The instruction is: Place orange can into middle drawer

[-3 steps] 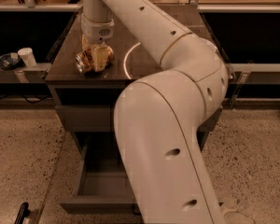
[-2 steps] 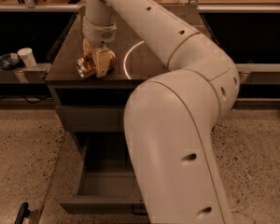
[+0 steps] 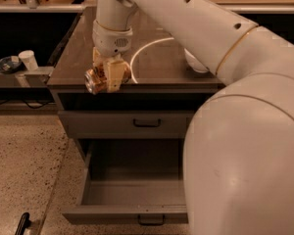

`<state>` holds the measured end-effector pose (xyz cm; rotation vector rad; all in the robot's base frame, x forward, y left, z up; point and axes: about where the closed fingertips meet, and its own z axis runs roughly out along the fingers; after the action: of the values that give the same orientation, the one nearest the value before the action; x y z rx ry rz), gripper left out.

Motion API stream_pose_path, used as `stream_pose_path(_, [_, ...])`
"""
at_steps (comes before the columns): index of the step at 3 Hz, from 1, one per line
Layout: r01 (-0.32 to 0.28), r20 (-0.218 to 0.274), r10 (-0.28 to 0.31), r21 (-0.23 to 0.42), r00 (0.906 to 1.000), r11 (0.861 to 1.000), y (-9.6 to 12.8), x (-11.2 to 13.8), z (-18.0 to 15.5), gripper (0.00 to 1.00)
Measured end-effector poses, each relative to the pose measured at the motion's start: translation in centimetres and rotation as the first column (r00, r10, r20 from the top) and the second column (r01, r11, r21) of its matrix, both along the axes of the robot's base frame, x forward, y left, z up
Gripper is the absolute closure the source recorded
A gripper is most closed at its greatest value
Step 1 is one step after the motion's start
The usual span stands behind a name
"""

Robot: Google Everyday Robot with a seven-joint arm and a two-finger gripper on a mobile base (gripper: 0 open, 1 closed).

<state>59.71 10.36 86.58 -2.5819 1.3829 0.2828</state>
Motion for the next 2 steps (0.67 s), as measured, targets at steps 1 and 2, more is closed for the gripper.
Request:
stream_pose_path(1, [0.014, -0.057, -0.015, -0.024, 0.9983, 1.000, -0.1, -3.3, -1.8, 0.57])
stream_pose_path(2, [0.111, -0.090, -0.114, -0.045, 0.9893, 0.993, -1.0, -5.7, -5.2, 0.64])
